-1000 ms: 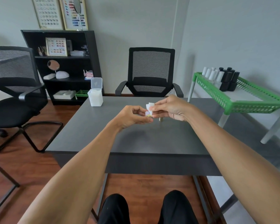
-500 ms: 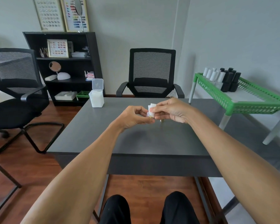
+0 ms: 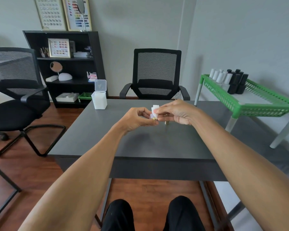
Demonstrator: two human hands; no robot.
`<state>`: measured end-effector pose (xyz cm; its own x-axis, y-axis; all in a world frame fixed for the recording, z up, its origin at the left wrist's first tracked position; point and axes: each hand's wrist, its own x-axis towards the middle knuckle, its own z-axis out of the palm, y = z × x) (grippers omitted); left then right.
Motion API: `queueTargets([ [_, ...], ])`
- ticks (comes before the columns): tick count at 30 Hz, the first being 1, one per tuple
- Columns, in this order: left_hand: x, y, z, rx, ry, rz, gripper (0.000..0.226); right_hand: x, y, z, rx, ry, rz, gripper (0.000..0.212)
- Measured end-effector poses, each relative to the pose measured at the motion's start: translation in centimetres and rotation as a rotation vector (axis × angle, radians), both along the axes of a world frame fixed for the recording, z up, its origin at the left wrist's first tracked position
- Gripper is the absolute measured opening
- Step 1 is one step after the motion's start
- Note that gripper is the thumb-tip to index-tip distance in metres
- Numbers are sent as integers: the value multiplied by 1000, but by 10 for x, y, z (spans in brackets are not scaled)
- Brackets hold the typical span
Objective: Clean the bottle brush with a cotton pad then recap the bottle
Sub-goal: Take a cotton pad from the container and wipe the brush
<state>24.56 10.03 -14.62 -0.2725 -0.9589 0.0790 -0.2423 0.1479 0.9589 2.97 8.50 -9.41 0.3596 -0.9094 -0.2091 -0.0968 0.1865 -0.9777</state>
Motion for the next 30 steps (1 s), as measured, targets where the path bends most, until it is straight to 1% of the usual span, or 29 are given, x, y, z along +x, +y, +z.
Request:
queueTargets([
  [4, 0, -2, -1, -4, 15, 2, 25, -1, 0, 2, 15, 0, -8, 18],
  [8, -1, -4, -2, 2, 15, 9, 24, -3, 1, 4, 34, -8, -11, 14],
  [13, -4, -4, -2, 3, 4, 7, 24, -1, 2, 3, 24, 3, -39, 17],
  [17, -3, -4, -1, 9, 1, 10, 25, -1, 1, 2, 24, -3, -44, 4],
  [19, -3, -4, 0, 11, -11, 10, 24, -1, 1, 2, 22, -8, -43, 3],
  [25, -2, -7, -1, 6, -10, 14, 25, 1, 1, 1, 20, -23, -65, 21],
  [26, -2, -7, -1, 5, -10, 13, 26, 1, 1, 0, 20, -27, -72, 20],
  [30, -2, -8, -3, 6, -10, 13, 26, 0, 0, -1, 21, -23, -61, 6],
])
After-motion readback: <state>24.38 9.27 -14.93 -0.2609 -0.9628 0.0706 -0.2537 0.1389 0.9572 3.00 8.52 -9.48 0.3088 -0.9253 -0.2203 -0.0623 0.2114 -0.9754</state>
